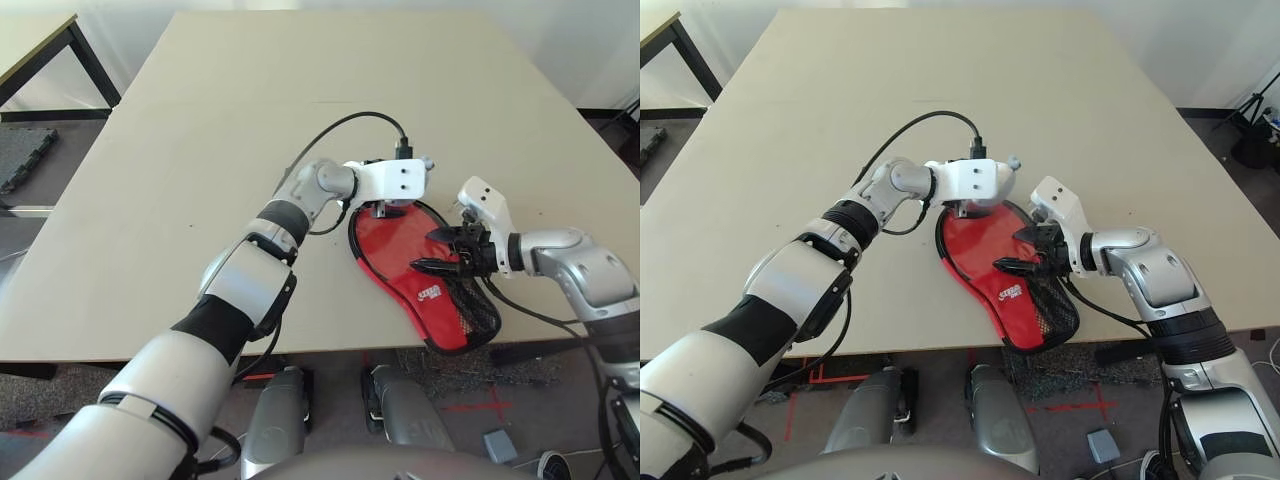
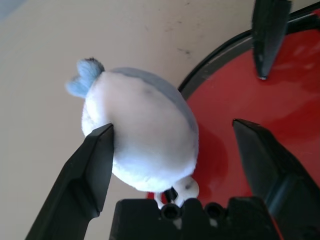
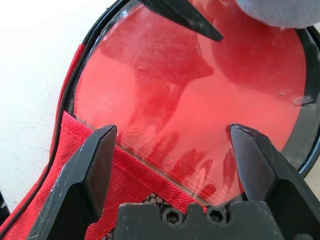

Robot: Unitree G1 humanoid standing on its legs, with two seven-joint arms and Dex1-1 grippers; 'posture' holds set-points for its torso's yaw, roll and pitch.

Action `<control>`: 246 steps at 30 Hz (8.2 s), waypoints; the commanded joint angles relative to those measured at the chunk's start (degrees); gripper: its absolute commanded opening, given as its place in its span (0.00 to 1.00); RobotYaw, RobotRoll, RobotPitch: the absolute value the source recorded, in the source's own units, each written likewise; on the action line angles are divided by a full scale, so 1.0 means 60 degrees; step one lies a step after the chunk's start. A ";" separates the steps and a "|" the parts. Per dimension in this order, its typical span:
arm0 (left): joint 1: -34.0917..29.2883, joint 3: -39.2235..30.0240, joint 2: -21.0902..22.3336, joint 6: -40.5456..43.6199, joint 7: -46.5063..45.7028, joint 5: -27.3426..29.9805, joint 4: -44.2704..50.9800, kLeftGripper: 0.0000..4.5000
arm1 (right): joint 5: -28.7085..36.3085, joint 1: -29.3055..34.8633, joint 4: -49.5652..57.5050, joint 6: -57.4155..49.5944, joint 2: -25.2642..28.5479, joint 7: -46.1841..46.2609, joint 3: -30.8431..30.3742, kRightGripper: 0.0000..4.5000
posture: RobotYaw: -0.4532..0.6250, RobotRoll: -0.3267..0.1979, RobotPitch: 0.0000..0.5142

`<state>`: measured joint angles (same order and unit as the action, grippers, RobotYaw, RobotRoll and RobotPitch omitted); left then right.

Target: Store the ping-pong paddle in its case and zip it.

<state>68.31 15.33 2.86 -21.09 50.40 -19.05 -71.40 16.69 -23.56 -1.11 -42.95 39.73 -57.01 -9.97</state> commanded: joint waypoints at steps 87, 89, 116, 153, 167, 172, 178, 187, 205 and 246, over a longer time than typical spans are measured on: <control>-0.3648 0.1414 0.0848 0.4648 0.2049 0.1703 0.5081 1.00 | -0.1029 -0.3320 -0.4964 0.1443 -0.0970 0.0884 0.0494 0.31 | 0.43 0.62 0.30; -0.3685 0.1467 0.0818 0.4631 0.2089 0.1693 0.5104 1.00 | -0.1480 -0.3904 -0.6133 0.2581 -0.1261 0.1603 0.0588 0.17 | 0.42 0.62 0.30; -0.3826 0.1723 0.0736 0.4776 0.2192 0.1696 0.5377 1.00 | -0.2650 -0.5214 -1.1043 0.5666 0.0135 0.1372 0.1335 0.06 | 0.41 0.62 0.29; -0.3653 0.1734 0.0466 0.4539 0.2075 0.1665 0.4943 1.00 | -0.0788 0.0563 -0.3238 0.1544 0.5235 -0.5914 -0.1078 0.06 | 0.39 0.62 0.30; -0.3668 0.1761 0.0410 0.4582 0.2048 0.1704 0.4999 1.00 | -0.2875 0.0138 -0.5486 0.3793 0.5281 -0.5421 -0.2060 0.05 | 0.39 0.62 0.30; -0.3675 0.1778 0.0437 0.4610 0.2030 0.1726 0.5019 1.00 | -0.3974 -0.0282 -0.6563 0.4859 0.5129 -0.4683 -0.2346 0.05 | 0.39 0.62 0.30; -0.3733 0.1779 0.0413 0.4663 0.2002 0.1749 0.5121 1.00 | -0.3949 -0.0623 -0.7234 0.5170 0.4762 -0.4802 -0.2068 0.05 | 0.40 0.62 0.30; -0.3796 0.1742 0.0305 0.4704 0.1970 0.1817 0.5241 1.00 | -0.2675 -0.0787 -0.6745 0.3716 0.4271 -0.5712 -0.0744 0.35 | 0.40 0.62 0.31; -0.3979 0.0328 0.0838 0.5949 0.1311 0.2827 0.7130 1.00 | -0.0265 -0.3800 -0.8771 0.2511 0.3639 -0.3385 0.2456 0.99 | 0.41 0.62 0.28; -0.6848 -0.5601 0.1751 0.2852 -0.7914 0.4268 0.7048 1.00 | -0.0568 -0.2798 -1.1054 0.9148 -0.0095 0.7645 0.5457 0.99 | 0.43 0.62 0.27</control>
<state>28.36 -19.03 13.86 -3.87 2.70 5.78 -29.57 13.23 -40.75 -65.99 12.14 39.23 -11.19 22.11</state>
